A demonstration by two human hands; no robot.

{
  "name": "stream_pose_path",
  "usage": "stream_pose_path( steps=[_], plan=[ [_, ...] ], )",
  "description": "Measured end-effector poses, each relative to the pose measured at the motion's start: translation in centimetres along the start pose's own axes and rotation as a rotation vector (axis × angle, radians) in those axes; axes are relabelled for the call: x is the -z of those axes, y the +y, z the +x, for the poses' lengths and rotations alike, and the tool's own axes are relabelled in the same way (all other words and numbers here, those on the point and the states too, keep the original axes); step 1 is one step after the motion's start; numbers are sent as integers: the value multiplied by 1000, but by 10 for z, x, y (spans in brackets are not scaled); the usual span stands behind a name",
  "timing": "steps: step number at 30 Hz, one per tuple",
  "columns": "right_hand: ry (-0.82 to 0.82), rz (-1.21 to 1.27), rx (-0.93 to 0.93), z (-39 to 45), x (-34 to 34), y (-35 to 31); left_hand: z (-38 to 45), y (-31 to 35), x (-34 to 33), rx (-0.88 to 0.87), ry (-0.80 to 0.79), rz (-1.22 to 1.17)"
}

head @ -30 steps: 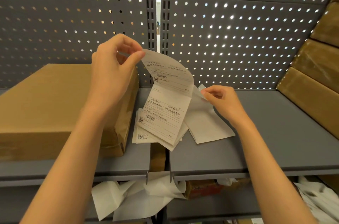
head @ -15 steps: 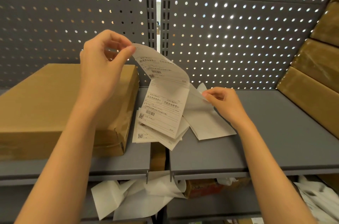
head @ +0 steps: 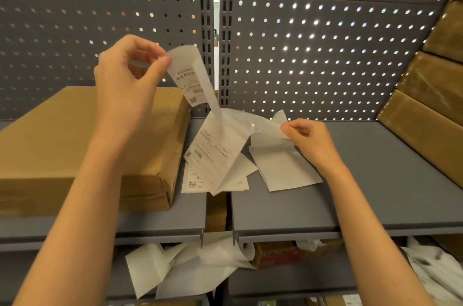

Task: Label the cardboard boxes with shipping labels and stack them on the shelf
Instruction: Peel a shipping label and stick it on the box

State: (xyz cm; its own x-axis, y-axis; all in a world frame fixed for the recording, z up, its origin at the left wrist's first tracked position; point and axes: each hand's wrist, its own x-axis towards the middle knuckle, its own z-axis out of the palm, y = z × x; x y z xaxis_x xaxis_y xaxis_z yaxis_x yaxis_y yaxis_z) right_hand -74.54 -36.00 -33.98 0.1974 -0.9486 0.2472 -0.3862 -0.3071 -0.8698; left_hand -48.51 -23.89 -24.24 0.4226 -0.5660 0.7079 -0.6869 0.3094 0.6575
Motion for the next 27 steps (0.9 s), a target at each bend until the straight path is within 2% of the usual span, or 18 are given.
stream_pose_path(
  steps=[11,17,20,22,24,27],
  plan=[
    [67,17,55,-2,-2,-10,1,1,12,70,-8,-53],
    [178,-17,29,-8,1,-29,3,5,22,98,-45,-95],
    [286,-89,90,-11,-2,-45,5,4,29,116,-79,-106],
    [315,-24,150,-18,-6,-66,6,3,34,124,-97,-121],
    [248,74,226,-28,-12,-93,6,2,40,127,-115,-127],
    [39,241,312,-45,-26,-134,4,0,49,129,-127,-112]
  ],
)
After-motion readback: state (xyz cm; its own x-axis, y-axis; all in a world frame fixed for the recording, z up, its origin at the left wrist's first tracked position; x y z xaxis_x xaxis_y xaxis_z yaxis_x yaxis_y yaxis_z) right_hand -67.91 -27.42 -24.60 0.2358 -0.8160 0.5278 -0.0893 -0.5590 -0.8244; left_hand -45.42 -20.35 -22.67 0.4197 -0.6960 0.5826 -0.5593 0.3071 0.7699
